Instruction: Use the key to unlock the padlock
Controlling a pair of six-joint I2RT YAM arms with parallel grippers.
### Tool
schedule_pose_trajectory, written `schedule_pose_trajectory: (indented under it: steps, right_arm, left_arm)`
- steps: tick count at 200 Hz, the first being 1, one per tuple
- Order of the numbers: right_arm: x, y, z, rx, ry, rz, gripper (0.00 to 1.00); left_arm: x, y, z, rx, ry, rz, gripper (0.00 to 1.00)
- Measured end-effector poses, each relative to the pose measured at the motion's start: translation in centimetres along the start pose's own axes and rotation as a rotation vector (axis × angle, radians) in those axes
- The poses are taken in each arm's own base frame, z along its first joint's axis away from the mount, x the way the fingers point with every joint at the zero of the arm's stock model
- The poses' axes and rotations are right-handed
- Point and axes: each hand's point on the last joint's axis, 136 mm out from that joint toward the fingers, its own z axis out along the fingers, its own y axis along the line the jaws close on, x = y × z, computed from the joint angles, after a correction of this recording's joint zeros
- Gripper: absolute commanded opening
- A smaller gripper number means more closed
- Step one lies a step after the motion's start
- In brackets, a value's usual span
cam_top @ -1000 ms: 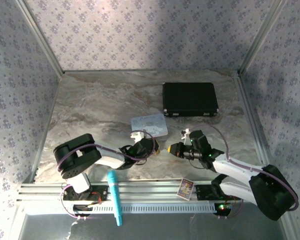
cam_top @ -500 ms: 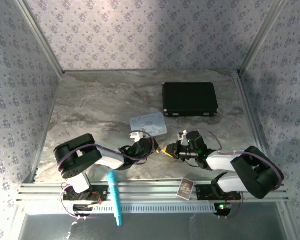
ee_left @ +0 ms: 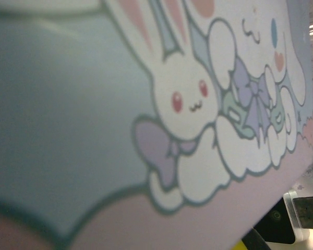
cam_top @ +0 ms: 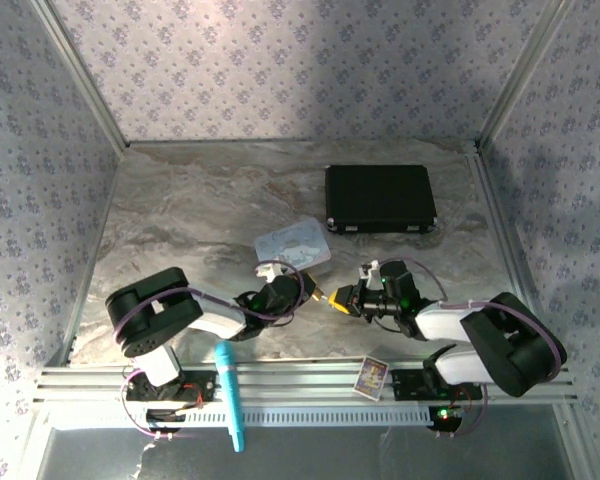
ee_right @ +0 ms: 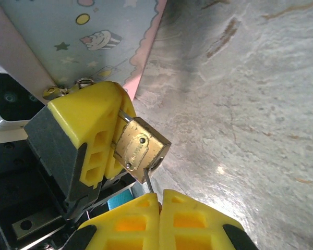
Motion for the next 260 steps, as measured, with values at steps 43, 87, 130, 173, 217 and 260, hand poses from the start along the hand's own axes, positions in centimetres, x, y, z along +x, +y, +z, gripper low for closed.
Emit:
schedule_pose_trajectory:
  steps: [43,87,130,173,217,260]
  right_arm:
    - [0.3,-0.5,0.0,0.016,0.019,0.015,0.00]
    - [0.5,-0.6,0.3,0.007,0.039,0.035,0.00]
    - [0.8,-0.3,1.0,-0.005,0.060,0.050,0.00]
    - [1.0,0.0,2.0,-0.025,0.080,0.054,0.00]
    - [0.7,0.2,2.6,-0.046,0.080,0.065,0.00]
    - [0.1,0.5,2.6,-0.061,0.067,0.067,0.00]
  left_arm:
    - [0.0,1.1,-0.5,-0.070,0.008,0.010,0.00]
    - [-0.6,1.4,-1.0,-0.097,0.004,-0.015,0.00]
    - [-1.1,1.8,-1.0,-0.099,-0.004,-0.056,0.00]
    - [-1.1,1.7,-1.0,-0.095,-0.006,-0.066,0.00]
    - [-1.2,1.5,-1.2,-0.088,0.001,-0.076,0.00]
    - [-1.4,1.7,-1.3,-0.085,-0.004,-0.088,0.00]
